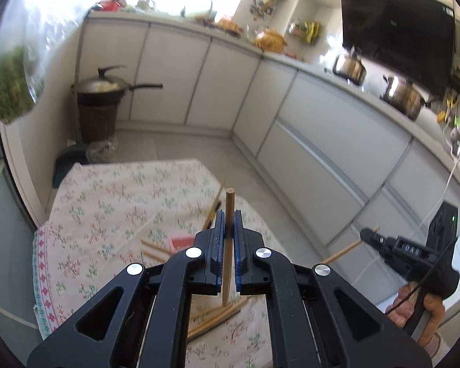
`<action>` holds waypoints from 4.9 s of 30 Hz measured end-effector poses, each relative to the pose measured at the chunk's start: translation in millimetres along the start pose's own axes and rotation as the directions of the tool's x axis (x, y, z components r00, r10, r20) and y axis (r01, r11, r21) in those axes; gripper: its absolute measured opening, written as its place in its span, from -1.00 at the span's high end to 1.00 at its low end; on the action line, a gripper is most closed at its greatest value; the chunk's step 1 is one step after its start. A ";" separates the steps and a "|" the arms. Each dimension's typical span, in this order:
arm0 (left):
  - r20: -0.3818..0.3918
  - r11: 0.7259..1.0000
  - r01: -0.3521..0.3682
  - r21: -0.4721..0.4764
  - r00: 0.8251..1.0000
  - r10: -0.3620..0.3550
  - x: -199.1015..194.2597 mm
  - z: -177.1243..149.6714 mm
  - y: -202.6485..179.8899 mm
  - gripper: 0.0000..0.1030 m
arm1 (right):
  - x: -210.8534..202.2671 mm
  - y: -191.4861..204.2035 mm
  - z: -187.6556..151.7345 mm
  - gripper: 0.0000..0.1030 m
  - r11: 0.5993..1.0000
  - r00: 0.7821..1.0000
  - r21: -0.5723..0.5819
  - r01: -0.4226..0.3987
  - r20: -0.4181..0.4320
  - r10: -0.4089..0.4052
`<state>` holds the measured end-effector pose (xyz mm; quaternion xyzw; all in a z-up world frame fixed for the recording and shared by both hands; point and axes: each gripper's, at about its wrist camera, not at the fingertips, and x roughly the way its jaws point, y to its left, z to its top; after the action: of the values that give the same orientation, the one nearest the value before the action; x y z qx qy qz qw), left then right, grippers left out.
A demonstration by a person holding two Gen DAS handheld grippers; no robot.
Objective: Organize utensils
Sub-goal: 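Lift the chopstick with the left gripper while the right gripper grasps another chopstick, then lower both held chopsticks into the pink basket and open both grippers, then move both grippers back to the pile and grasp a chopstick with the left gripper, then grasp the black chopstick with the right gripper while the left gripper holds its chopstick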
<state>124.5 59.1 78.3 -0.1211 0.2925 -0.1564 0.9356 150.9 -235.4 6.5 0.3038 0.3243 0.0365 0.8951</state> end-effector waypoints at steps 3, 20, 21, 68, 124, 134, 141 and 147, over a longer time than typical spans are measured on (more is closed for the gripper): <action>0.066 0.999 -0.017 -0.027 0.998 0.018 -7.8 18.1 3.1 0.91 | -3.9 7.7 11.3 0.90 1.000 1.000 -0.010 -0.009 0.019 0.010; 0.020 0.984 -0.119 -0.131 0.992 0.122 47.7 27.4 40.9 0.81 | 8.4 42.4 39.6 0.89 0.998 0.999 -0.053 -0.043 0.020 0.044; 0.048 0.984 -0.121 -0.134 0.991 0.128 38.8 29.5 40.7 0.78 | 8.9 44.9 41.3 0.89 0.998 0.999 -0.054 -0.045 0.021 0.046; 0.263 0.962 -0.265 0.071 0.935 0.239 -33.9 13.7 -45.5 -0.58 | -26.9 141.9 -5.1 -0.20 0.885 0.955 -0.410 0.219 0.278 -0.108; -0.726 0.911 0.127 0.391 0.651 0.221 254.0 -181.2 -63.8 0.36 | 8.8 -95.8 -135.1 -0.87 0.928 0.881 -0.164 0.335 -0.295 -0.370; -0.699 0.873 0.128 0.470 0.658 0.280 269.3 -188.6 -66.3 0.72 | 9.6 -102.4 -133.8 -0.87 0.935 0.879 -0.138 0.328 -0.319 -0.355; -0.611 0.858 0.102 0.503 0.745 0.269 243.8 -175.1 -72.2 0.87 | 17.2 -97.2 -137.3 -0.87 0.944 0.877 -0.128 0.305 -0.348 -0.330; -0.507 0.884 0.085 0.460 0.843 0.183 168.7 -138.4 -73.7 0.87 | 39.0 -101.8 -133.7 -0.87 0.966 0.875 0.033 0.258 -0.431 -0.219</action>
<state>158.8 -88.9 -94.8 0.1627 0.4989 -0.2246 0.8211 87.6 -238.3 -153.9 0.2860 0.5473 -0.0235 0.7862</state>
